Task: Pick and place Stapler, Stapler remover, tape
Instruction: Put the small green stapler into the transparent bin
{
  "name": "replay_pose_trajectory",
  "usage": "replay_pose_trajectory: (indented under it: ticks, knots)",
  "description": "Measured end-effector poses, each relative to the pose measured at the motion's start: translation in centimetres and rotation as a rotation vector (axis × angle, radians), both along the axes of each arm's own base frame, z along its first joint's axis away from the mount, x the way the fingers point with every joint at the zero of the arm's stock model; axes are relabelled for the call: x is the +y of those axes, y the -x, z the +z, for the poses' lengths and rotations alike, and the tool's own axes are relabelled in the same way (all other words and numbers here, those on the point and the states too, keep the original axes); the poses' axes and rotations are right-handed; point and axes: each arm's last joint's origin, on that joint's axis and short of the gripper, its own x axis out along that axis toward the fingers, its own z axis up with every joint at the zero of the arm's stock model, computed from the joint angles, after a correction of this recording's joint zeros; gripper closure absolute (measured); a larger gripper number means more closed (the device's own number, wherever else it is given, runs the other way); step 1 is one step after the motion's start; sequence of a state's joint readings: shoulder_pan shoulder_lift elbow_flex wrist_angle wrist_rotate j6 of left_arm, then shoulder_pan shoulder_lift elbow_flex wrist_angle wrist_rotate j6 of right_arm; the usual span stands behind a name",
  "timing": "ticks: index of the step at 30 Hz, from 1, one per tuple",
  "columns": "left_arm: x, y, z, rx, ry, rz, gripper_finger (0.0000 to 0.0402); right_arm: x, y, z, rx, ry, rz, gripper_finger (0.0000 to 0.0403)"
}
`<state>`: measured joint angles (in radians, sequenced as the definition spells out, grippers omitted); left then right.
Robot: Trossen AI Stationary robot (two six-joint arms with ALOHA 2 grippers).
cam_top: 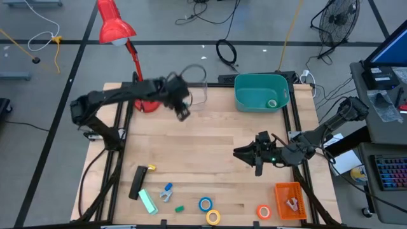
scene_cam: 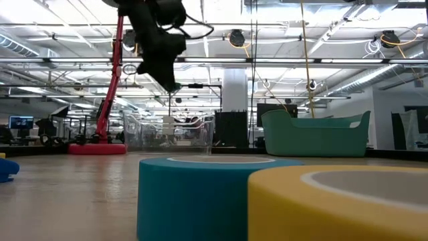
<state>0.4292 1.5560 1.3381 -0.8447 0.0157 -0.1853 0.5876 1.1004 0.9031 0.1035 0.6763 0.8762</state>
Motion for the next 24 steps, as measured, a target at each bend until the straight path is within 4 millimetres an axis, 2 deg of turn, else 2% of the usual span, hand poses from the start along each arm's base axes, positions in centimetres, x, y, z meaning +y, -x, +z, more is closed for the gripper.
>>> replay_pose_trajectory:
  ticks: [4,8,11,17,24]
  knots:
    - [4.4,0.1,-0.2,0.002,0.035,0.081,0.033,0.0,0.0,0.0,0.0,-0.002,0.0,0.0307]
    - [7.8,0.3,-2.0,0.067,0.093,0.155,0.0316,0.0,0.0,0.0,0.0,-0.002,0.0,0.0307]
    - [9.3,0.7,-3.9,0.122,0.144,0.182,0.0314,0.0,0.0,0.0,-0.002,-0.004,0.0,0.0307]
    - [10.9,1.0,-6.9,0.235,0.187,0.18,0.0327,0.0,0.0,0.0,-0.004,-0.016,0.0,0.0307]
    - [11.3,1.0,-9.5,0.394,0.178,0.15,0.0316,0.1,0.0,0.0,-0.001,-0.033,0.023,0.0307]
